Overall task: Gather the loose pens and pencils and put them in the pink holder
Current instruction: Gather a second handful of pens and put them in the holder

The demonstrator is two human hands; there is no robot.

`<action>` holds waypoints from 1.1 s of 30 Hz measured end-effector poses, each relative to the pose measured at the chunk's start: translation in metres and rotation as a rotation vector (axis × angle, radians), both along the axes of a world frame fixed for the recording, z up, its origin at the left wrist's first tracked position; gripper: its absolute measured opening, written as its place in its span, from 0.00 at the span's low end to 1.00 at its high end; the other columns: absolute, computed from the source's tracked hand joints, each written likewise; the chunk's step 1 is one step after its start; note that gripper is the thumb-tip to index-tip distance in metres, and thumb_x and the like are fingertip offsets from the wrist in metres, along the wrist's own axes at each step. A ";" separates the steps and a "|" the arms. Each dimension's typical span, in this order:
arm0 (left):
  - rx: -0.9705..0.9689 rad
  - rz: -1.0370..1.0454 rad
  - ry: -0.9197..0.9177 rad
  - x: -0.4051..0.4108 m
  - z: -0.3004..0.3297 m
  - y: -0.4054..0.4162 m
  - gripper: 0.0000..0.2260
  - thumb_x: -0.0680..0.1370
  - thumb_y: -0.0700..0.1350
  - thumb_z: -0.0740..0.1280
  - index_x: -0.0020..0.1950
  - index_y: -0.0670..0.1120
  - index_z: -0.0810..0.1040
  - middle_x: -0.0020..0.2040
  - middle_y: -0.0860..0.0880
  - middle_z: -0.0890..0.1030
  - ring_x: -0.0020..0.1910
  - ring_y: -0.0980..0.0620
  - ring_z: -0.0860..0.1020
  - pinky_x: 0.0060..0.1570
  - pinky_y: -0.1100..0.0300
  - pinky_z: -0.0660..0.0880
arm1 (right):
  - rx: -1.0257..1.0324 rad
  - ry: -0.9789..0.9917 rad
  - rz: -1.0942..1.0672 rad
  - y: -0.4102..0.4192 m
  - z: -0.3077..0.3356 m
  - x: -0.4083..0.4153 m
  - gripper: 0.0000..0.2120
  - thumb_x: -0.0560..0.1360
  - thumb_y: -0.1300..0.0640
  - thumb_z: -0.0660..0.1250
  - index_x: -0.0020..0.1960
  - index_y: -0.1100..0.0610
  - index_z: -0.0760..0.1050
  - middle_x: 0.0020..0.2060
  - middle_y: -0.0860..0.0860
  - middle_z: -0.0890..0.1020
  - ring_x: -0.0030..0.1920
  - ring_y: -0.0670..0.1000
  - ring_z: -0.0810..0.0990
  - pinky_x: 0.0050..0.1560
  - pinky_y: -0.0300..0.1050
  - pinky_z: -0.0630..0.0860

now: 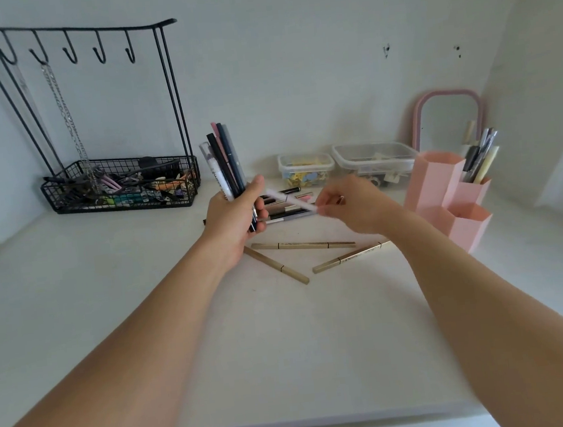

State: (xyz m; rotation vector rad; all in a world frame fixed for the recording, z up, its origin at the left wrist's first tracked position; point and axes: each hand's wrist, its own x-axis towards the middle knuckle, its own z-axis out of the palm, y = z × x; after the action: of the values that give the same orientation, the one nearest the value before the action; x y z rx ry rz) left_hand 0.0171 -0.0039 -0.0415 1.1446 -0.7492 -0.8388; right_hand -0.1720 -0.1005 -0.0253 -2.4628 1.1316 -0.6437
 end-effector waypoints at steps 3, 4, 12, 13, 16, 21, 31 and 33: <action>0.006 -0.040 -0.035 -0.005 -0.002 0.001 0.10 0.79 0.47 0.72 0.45 0.46 0.73 0.32 0.49 0.73 0.30 0.52 0.72 0.26 0.61 0.67 | 0.240 -0.341 0.019 0.008 0.008 0.002 0.06 0.77 0.60 0.71 0.51 0.63 0.81 0.37 0.51 0.81 0.36 0.47 0.78 0.42 0.42 0.77; 0.004 -0.055 -0.043 -0.006 -0.002 0.001 0.10 0.79 0.47 0.72 0.45 0.46 0.73 0.31 0.50 0.72 0.29 0.53 0.70 0.26 0.61 0.66 | 0.330 -0.444 0.067 0.014 0.010 0.006 0.06 0.77 0.61 0.71 0.51 0.64 0.80 0.36 0.53 0.81 0.35 0.48 0.79 0.41 0.42 0.78; 0.011 -0.104 -0.066 -0.022 0.003 0.008 0.20 0.74 0.63 0.71 0.45 0.45 0.79 0.28 0.52 0.69 0.26 0.56 0.68 0.25 0.63 0.65 | 0.491 -0.715 0.249 0.046 0.005 0.033 0.10 0.77 0.62 0.71 0.52 0.69 0.79 0.39 0.58 0.85 0.39 0.53 0.84 0.44 0.44 0.80; 0.009 -0.107 -0.063 -0.023 0.003 0.008 0.23 0.70 0.65 0.71 0.46 0.44 0.80 0.28 0.52 0.69 0.26 0.55 0.68 0.25 0.63 0.65 | 0.491 -0.725 0.250 0.047 0.004 0.033 0.10 0.76 0.62 0.71 0.51 0.69 0.80 0.38 0.58 0.86 0.39 0.53 0.84 0.44 0.44 0.81; 0.014 -0.121 -0.063 -0.024 0.002 0.008 0.27 0.64 0.66 0.74 0.46 0.44 0.79 0.28 0.51 0.69 0.27 0.55 0.67 0.25 0.63 0.63 | 0.463 -0.747 0.250 0.050 0.001 0.034 0.06 0.75 0.64 0.72 0.48 0.67 0.82 0.34 0.55 0.85 0.35 0.50 0.84 0.42 0.43 0.81; 0.025 -0.148 -0.075 -0.021 0.000 0.009 0.17 0.68 0.53 0.80 0.44 0.44 0.78 0.27 0.53 0.73 0.26 0.56 0.68 0.25 0.63 0.62 | 0.383 -0.727 0.242 0.051 -0.002 0.036 0.03 0.73 0.70 0.72 0.45 0.67 0.84 0.34 0.55 0.86 0.36 0.50 0.85 0.42 0.42 0.83; 0.026 0.041 -0.021 -0.013 0.003 0.002 0.08 0.78 0.44 0.70 0.41 0.44 0.77 0.31 0.48 0.79 0.29 0.51 0.76 0.27 0.61 0.69 | 0.299 -0.562 0.022 0.021 -0.006 0.029 0.04 0.77 0.60 0.71 0.48 0.60 0.84 0.41 0.53 0.84 0.42 0.50 0.81 0.47 0.46 0.81; 0.040 0.068 0.004 -0.010 0.004 0.001 0.07 0.79 0.45 0.70 0.43 0.45 0.77 0.32 0.49 0.81 0.30 0.52 0.79 0.27 0.62 0.72 | 0.060 -0.283 -0.091 0.007 -0.011 0.020 0.07 0.78 0.57 0.68 0.53 0.55 0.84 0.46 0.47 0.84 0.46 0.46 0.79 0.51 0.43 0.75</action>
State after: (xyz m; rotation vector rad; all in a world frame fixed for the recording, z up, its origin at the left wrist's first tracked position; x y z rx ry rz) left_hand 0.0075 -0.0031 -0.0371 1.1972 -0.6895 -0.8013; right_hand -0.1521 -0.0937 -0.0358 -2.1946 1.1361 -0.9365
